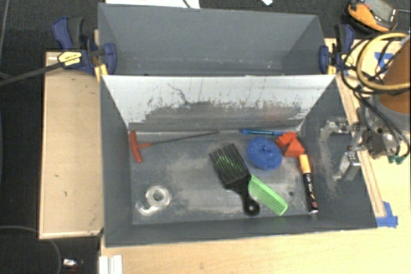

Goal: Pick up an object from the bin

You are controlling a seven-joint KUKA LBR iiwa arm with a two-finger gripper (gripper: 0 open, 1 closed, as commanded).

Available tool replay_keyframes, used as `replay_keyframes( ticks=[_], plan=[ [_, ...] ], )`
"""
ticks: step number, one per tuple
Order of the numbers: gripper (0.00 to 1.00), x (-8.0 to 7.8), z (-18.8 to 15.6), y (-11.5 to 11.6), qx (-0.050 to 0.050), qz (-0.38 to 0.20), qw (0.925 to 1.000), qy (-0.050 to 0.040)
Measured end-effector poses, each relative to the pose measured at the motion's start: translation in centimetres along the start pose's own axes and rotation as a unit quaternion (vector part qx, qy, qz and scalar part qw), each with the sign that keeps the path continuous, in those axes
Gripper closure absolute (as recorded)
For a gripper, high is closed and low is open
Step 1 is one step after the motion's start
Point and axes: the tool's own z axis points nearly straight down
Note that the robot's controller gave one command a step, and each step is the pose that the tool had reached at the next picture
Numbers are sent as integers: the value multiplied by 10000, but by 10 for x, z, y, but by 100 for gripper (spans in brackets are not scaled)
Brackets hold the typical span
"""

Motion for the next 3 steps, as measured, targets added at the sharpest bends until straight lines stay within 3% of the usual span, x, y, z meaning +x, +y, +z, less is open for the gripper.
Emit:
replay_keyframes(
  ticks=[1, 2, 3],
  plan=[
    [0, -2, -5, 1, 9, -29, 10000, -43],
    [0, -34, 57, 32, 5, 492, 9988, -65],
    [0, -56, 103, 54, -2, 781, 9969, -22]
  ],
)
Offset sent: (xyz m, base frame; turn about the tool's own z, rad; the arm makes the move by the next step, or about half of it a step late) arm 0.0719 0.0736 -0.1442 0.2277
